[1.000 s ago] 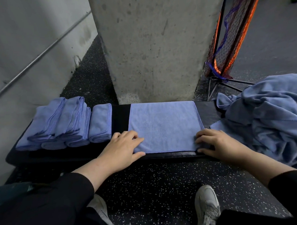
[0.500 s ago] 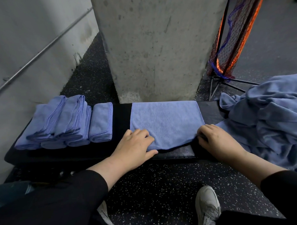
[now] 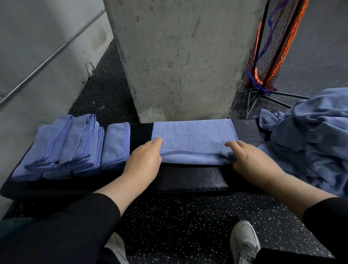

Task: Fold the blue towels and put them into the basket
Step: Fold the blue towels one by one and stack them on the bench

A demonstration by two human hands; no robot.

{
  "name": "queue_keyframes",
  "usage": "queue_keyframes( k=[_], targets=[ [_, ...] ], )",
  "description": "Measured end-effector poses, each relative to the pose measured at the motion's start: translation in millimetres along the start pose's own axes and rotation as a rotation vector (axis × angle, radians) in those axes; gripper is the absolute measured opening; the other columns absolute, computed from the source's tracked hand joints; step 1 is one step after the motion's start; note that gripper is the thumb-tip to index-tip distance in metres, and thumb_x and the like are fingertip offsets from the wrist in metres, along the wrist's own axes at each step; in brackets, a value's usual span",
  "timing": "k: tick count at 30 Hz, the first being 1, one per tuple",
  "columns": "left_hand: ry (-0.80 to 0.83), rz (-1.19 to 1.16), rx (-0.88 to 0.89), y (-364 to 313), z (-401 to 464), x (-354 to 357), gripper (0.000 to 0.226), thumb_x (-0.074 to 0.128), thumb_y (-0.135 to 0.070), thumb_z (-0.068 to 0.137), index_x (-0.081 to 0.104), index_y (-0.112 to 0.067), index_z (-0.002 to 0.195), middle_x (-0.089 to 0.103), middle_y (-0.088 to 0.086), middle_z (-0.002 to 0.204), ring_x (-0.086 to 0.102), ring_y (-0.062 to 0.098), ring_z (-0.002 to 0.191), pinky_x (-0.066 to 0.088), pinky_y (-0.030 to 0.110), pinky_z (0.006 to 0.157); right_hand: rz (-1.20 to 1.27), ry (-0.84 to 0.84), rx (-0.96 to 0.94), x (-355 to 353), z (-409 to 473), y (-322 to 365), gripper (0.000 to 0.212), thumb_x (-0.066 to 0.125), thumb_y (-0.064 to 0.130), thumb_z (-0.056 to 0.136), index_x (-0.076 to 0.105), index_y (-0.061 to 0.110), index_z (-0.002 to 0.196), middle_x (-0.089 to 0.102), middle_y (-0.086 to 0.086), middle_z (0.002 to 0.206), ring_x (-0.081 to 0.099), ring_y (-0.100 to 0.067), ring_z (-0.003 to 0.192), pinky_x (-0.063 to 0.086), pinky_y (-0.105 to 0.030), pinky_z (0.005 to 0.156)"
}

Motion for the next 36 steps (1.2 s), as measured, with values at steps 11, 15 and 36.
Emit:
queue_keyframes(
  k=[11,15,36],
  targets=[
    [0.002,-0.191,-0.147,22,16,-11,0.031,0.043,-0.030,0.106,0.052,-0.012,0.081,0.054,0.003,0.068,0.046,0.017,0.061,0.031,0.033,0.053,0.126,-0.073,0.031,-7,4,-11,0.006,0.060,0.014,0.093,0.064,0.009,0.094,0.062,-0.006,0.091,0.060,-0.031,0.087,0.049,-0.042,0.073],
    [0.057,-0.162,-0.092,19,18,-9,0.036,0.041,-0.030,0.106,0.043,-0.014,0.074,0.052,0.002,0.069,0.047,0.021,0.065,0.032,0.036,0.057,0.272,-0.069,0.003,-17,6,-13,0.014,0.057,0.023,0.098,0.059,0.016,0.086,0.061,0.002,0.083,0.059,-0.025,0.081,0.045,-0.038,0.073],
    [0.334,-0.633,-0.209,19,-13,-8,0.021,0.046,-0.012,0.098,0.056,-0.014,0.079,0.047,0.011,0.063,0.051,0.021,0.048,0.043,0.027,0.048,0.632,0.102,0.242,-50,-2,-26,0.030,0.055,0.022,0.100,0.060,0.011,0.072,0.055,0.007,0.059,0.047,-0.011,0.062,0.040,-0.029,0.062]
  ],
)
Point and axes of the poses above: each hand's wrist, its own z-axis towards the middle knuckle, its own x-axis out of the palm, y = z × x, the point moved 9 cm from there along z, towards the middle knuckle
